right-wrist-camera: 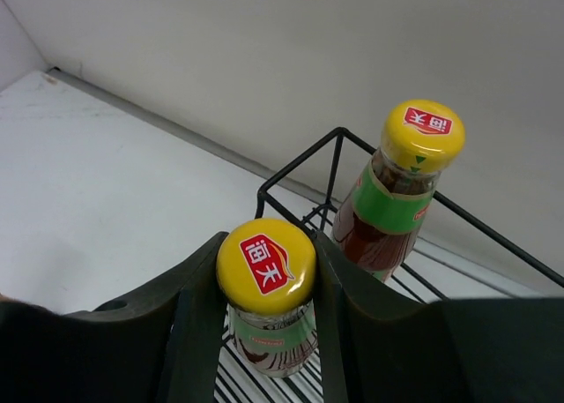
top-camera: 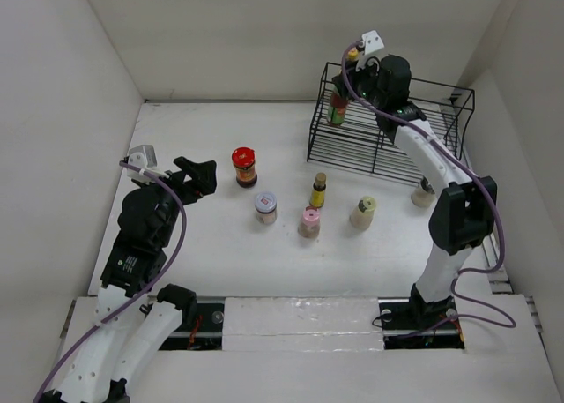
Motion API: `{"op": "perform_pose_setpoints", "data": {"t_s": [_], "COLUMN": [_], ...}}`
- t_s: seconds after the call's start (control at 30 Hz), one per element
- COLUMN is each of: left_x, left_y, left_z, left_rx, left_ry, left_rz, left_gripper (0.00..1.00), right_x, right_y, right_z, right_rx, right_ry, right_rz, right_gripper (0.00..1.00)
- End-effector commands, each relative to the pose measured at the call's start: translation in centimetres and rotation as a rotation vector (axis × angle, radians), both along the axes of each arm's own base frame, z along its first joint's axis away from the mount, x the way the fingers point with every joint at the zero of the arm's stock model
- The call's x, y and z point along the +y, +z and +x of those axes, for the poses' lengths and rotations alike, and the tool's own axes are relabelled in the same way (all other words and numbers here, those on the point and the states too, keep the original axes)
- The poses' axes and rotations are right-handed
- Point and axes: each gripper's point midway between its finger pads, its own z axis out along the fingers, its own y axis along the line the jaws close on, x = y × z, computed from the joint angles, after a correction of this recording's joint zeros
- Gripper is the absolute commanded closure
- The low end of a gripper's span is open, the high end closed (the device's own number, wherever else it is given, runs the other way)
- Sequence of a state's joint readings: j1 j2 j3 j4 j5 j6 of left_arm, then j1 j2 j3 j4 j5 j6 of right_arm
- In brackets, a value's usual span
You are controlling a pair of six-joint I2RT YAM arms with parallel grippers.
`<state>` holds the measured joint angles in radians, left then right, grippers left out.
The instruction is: Organize the condiment bottles
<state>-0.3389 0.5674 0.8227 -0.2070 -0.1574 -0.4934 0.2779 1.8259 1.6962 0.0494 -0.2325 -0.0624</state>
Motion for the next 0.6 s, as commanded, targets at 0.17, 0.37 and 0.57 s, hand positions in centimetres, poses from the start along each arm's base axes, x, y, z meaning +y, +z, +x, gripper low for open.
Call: {"op": "perform_pose_setpoints", "data": {"t_s": [0.17, 0.37, 0.57], "left_x": [-0.1, -0.2, -0.2], "left_y": [1.3, 1.1, 1.1], "left_z": [0.1, 0.3, 0.3], "left_rx": [-0.052, -0.043, -0.043], "left_ry": [-0.010, -0.010, -0.010], "left_rz": [-0.002, 0.001, 0.001], "left_gripper": [0.10, 0.10, 0.10], "right_x": [0.2, -1.6, -1.0], "right_y": [4.4, 10.2, 12.6], "right_z": [-0.3, -2.4, -6.4], "right_rx": [-0.148, -0.261, -0.326], "right_ry": [-0.030, -0.089, -0.115], "right_rz": [0.087, 0.105, 0.059], "right_gripper": [0.16, 0.00, 0.00]}}
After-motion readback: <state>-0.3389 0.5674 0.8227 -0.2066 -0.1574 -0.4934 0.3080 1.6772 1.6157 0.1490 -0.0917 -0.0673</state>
